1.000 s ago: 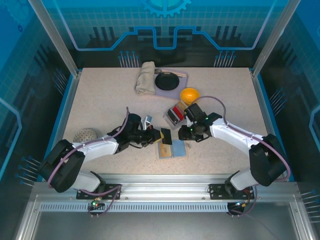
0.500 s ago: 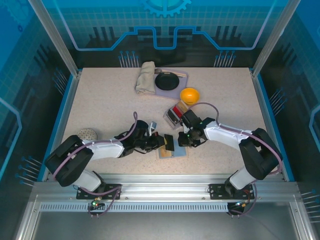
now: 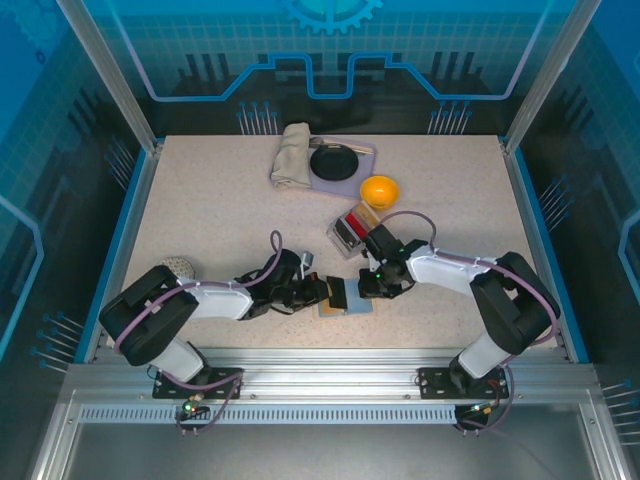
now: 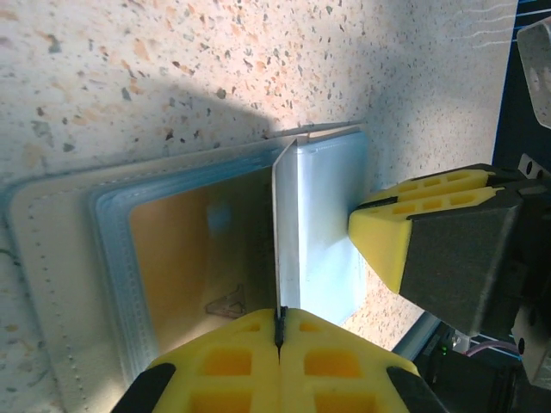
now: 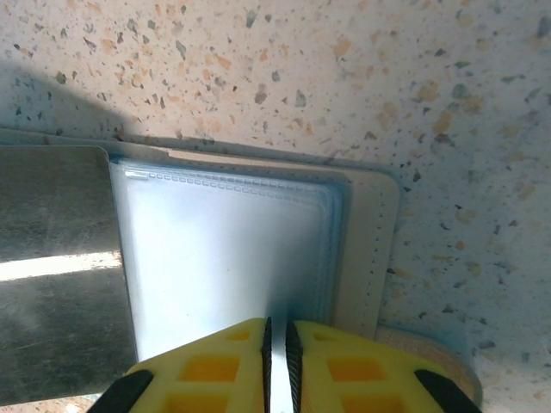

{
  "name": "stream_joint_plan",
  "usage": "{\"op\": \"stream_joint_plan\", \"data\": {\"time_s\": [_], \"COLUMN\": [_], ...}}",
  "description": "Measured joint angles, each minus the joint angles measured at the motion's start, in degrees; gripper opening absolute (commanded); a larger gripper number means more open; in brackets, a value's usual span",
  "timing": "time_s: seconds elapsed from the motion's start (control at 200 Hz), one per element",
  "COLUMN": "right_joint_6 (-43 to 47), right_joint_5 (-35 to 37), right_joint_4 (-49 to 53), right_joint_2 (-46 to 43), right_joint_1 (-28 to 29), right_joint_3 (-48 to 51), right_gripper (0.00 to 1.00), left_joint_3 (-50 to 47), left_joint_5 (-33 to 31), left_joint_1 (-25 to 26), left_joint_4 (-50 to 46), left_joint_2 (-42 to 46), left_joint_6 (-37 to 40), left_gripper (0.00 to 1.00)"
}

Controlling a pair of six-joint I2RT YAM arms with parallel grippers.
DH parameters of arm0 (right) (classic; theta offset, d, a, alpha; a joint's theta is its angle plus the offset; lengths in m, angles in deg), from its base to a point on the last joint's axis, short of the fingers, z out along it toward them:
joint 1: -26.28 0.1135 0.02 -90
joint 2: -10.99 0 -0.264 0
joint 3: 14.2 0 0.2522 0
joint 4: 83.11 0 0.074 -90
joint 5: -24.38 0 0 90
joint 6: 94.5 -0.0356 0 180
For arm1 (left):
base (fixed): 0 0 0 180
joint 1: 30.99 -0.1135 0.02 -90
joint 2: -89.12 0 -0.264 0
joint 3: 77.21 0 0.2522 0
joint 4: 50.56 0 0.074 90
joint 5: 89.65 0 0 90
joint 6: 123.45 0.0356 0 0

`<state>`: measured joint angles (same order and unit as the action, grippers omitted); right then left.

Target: Put the credit cards into the card holder

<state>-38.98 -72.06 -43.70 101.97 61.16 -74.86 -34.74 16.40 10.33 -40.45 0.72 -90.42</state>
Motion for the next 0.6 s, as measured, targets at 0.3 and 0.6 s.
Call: {"op": "stream_joint_plan", "data": {"time_s": [0.3,0.6], "right_joint_6": [-0.15,0.00], "right_joint_5": [0.28,3.10], "right_joint_4": [1.42,3.89], "right_joint_2": [-5.64,-4.48], "right_joint_1": [0.52,5.64], "right_joint_3": [-0.24,-2.51], "right_gripper": [0.24,0.21], "left_joint_3": [0.00,0.00], "left_joint_5": [-0.44,-0.85], "left_joint_1": [0.22,0.39], "left_joint_4": [0.42,0.48], "left_joint_2": [-0.15,-0.96], "left_joint_6": [0.02,0.00], "left_gripper": [0.00,0.00]}}
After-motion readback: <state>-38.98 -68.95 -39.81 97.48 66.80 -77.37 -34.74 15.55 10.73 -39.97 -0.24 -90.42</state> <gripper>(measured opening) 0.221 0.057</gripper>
